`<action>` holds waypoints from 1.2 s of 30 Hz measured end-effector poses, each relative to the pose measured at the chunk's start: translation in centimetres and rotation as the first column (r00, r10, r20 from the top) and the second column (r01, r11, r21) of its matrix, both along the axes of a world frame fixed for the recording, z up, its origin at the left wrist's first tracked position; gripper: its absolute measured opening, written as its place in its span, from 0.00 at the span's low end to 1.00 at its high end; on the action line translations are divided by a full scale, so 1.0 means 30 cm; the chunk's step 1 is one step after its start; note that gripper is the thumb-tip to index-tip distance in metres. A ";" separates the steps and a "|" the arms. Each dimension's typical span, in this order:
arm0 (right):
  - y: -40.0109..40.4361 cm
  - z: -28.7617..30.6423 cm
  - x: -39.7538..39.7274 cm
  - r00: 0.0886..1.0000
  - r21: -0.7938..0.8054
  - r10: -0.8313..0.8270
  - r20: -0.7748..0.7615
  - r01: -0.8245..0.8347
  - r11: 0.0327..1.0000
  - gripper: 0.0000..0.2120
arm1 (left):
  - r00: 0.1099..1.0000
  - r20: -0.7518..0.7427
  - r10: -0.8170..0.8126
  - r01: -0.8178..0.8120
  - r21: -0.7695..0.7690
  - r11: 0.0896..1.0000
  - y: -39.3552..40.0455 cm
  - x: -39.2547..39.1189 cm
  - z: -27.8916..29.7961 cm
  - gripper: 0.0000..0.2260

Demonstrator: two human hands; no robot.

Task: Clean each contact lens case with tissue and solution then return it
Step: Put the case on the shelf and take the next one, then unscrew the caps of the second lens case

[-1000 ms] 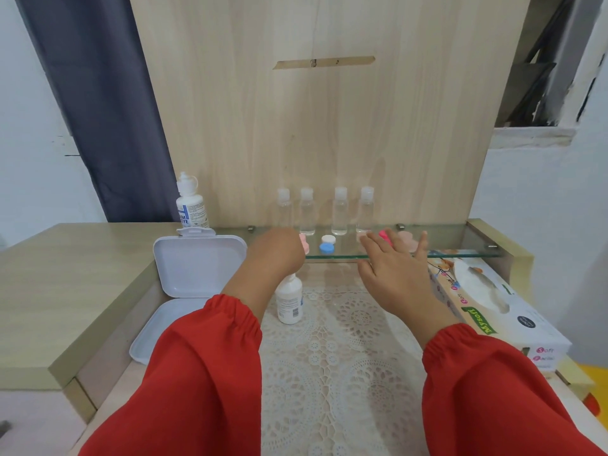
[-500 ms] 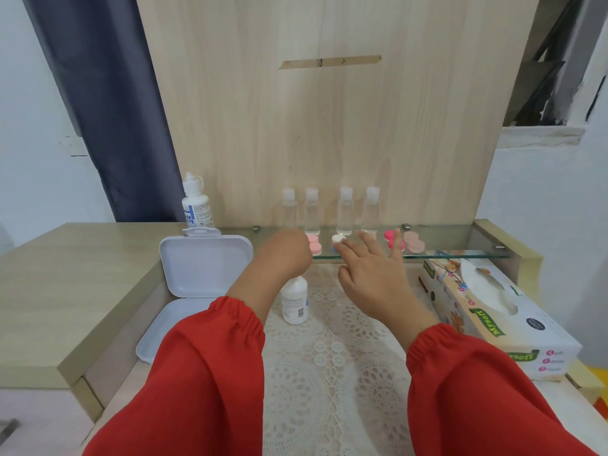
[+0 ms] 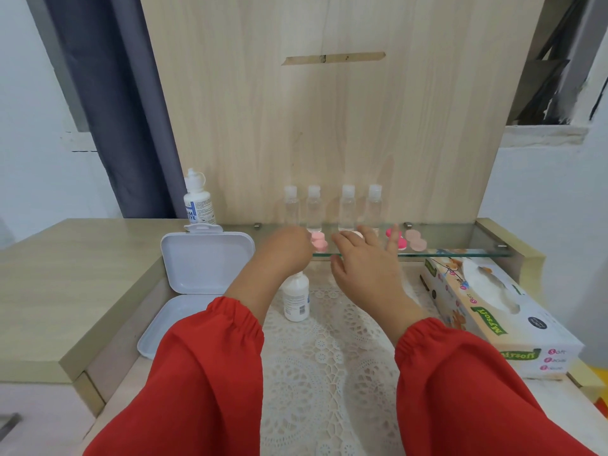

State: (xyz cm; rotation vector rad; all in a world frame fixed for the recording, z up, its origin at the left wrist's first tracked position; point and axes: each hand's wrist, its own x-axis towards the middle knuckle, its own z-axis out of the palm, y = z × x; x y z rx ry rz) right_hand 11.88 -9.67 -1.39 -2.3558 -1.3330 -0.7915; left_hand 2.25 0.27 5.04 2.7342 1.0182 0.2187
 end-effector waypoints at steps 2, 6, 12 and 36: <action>0.040 0.008 -0.017 0.999 0.058 -0.031 -0.008 0.032 0.998 0.12 | 0.993 0.116 0.039 -0.033 -0.048 0.998 0.012 -0.014 -0.002 0.18; 0.087 0.043 -0.039 0.986 0.007 -0.129 -0.104 0.131 0.991 0.18 | 0.986 0.168 0.015 -0.003 -0.068 0.998 0.017 -0.031 -0.019 0.17; 0.111 0.067 -0.041 0.975 -0.060 -0.180 -0.131 0.173 0.983 0.20 | 0.988 0.156 0.002 0.005 -0.045 0.999 0.024 -0.028 -0.041 0.14; -0.281 -0.167 -0.012 0.860 0.170 0.270 -0.433 -0.216 0.961 0.06 | 0.709 0.683 -0.175 0.320 -0.091 0.943 -0.166 -0.176 -0.376 0.11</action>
